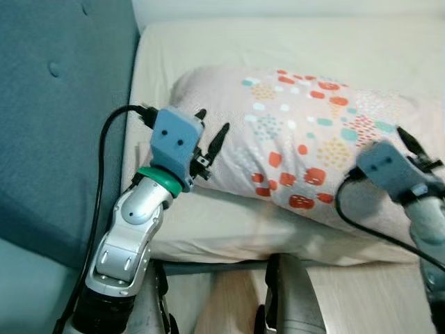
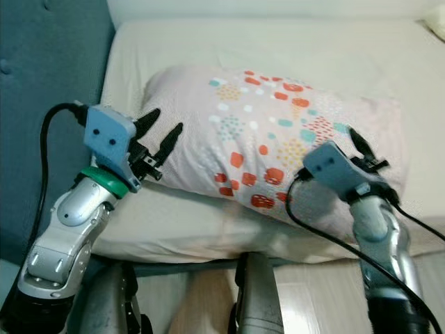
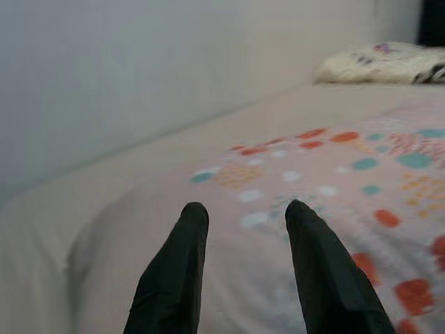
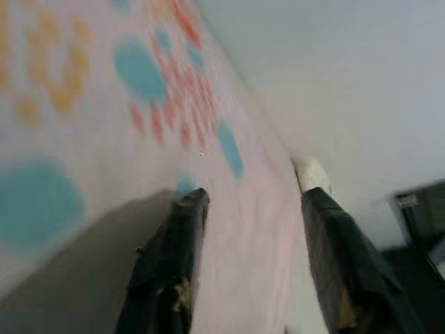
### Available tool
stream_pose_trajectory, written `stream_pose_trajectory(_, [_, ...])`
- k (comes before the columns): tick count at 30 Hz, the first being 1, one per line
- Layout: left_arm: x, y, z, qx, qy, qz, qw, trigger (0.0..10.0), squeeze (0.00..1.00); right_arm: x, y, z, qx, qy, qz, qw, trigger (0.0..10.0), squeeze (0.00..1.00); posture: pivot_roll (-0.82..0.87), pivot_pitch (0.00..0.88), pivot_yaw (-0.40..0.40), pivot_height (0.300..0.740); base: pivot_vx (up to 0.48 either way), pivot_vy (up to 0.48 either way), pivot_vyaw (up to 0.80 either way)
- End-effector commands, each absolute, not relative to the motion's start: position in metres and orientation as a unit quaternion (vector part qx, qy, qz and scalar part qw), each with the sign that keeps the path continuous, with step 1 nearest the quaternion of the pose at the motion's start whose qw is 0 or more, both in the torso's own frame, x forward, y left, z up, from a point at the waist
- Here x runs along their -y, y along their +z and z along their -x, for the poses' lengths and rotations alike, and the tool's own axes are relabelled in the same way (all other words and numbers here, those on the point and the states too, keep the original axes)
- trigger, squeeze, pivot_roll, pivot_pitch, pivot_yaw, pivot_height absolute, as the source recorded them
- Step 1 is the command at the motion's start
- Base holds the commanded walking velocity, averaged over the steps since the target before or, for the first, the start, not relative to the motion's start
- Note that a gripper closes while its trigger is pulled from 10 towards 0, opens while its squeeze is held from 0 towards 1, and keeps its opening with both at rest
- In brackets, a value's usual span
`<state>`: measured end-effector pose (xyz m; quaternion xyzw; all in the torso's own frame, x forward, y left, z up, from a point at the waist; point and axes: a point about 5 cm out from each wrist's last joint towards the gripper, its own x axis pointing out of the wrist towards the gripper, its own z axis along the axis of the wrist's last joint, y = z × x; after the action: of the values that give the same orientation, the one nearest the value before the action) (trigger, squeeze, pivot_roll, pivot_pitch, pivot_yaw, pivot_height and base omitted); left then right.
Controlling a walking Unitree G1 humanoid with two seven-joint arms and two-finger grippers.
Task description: Clean up the room
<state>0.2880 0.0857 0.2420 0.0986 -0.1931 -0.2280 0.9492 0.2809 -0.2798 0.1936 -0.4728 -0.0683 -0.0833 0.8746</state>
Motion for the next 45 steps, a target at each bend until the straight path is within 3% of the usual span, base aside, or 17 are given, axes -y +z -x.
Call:
stream_pose_trajectory(1, [-0.086,0.237,-0.289,0.186,-0.232,-0.099,0.950,10.0,0.00,0.283,0.187,-0.276,0.053,-0.088,0.469,0.877,10.0,1.00,-0.01,0.168,0.068,0.551,0.000,0.000,0.00])
stream_pose_trajectory(3, [-0.085,0.236,-0.288,0.187,-0.233,-0.102,0.949,10.0,0.00,0.295,0.149,-0.259,-0.015,-0.098,0.460,0.883,10.0,1.00,0.00,0.167,0.067,0.551,0.000,0.000,0.00])
stream_pose_trajectory(8, [-0.085,0.235,-0.287,0.187,-0.233,-0.103,0.949,10.0,0.00,0.304,0.127,-0.248,-0.056,-0.103,0.473,0.873,10.0,1.00,0.00,0.168,0.071,0.551,0.000,0.000,0.00])
stream_pose_trajectory(10, [-0.084,0.234,-0.287,0.186,-0.235,-0.102,0.949,10.0,0.00,0.301,0.127,-0.248,-0.031,-0.083,0.460,0.883,10.0,1.00,0.00,0.167,0.075,0.551,0.000,0.000,0.00])
stream_pose_trajectory(12, [-0.082,0.233,-0.286,0.186,-0.240,-0.102,0.947,10.0,0.00,0.277,0.126,-0.246,0.015,0.020,0.377,0.926,10.0,1.00,0.00,0.168,0.073,0.551,0.000,0.000,0.00])
stream_pose_trajectory(14, [-0.081,0.233,-0.286,0.187,-0.241,-0.103,0.947,10.0,0.00,0.269,0.124,-0.244,0.021,0.055,0.364,0.930,10.0,1.00,0.00,0.169,0.071,0.551,0.000,0.000,0.00])
stream_pose_trajectory(19, [-0.081,0.233,-0.286,0.188,-0.240,-0.102,0.947,10.0,0.00,0.261,0.106,-0.230,-0.015,0.123,0.420,0.899,10.0,1.00,0.00,0.174,0.068,0.551,0.000,0.000,0.00])
stream_pose_trajectory(26, [-0.080,0.231,-0.285,0.185,-0.242,-0.101,0.947,10.0,0.00,0.261,0.096,-0.213,-0.028,0.140,0.389,0.910,10.0,1.00,-0.01,0.178,0.072,0.551,0.000,0.000,0.00])
stream_pose_trajectory(28, [-0.080,0.231,-0.286,0.185,-0.243,-0.101,0.947,10.0,0.00,0.271,0.090,-0.212,-0.047,0.126,0.439,0.888,10.0,1.00,-0.01,0.179,0.074,0.551,0.000,0.000,0.00])
stream_pose_trajectory(29, [-0.079,0.231,-0.286,0.185,-0.244,-0.101,0.947,10.0,0.00,0.278,0.092,-0.216,-0.046,0.103,0.474,0.873,10.0,0.89,-0.01,0.179,0.074,0.551,0.000,0.000,0.00])
stream_pose_trajectory(30, [-0.079,0.231,-0.286,0.185,-0.244,-0.101,0.947,10.0,0.00,0.278,0.092,-0.216,-0.046,0.103,0.474,0.873,10.0,0.89,-0.01,0.179,0.074,0.551,0.000,0.000,0.00])
stream_pose_trajectory(31, [-0.079,0.231,-0.286,0.185,-0.244,-0.101,0.947,10.0,0.00,0.282,0.095,-0.218,-0.042,0.086,0.497,0.863,10.0,0.06,-0.01,0.179,0.074,0.551,0.000,0.000,0.00])
stream_pose_trajectory(32, [-0.079,0.231,-0.287,0.185,-0.243,-0.100,0.947,10.0,0.00,0.288,0.101,-0.223,-0.034,0.057,0.512,0.857,10.0,0.00,-0.01,0.179,0.075,0.551,0.000,0.000,0.00])
stream_pose_trajectory(39, [-0.079,0.232,-0.287,0.187,-0.239,-0.100,0.948,10.0,0.00,0.295,0.125,-0.250,0.008,-0.011,0.551,0.834,10.0,0.00,0.01,0.174,0.071,0.551,0.000,0.000,0.00])
stream_pose_trajectory(45, [-0.081,0.234,-0.288,0.190,-0.229,-0.100,0.949,10.0,0.00,0.284,0.101,-0.277,-0.029,0.011,0.502,0.864,10.0,0.00,0.03,0.169,0.066,0.551,0.000,0.000,0.00])
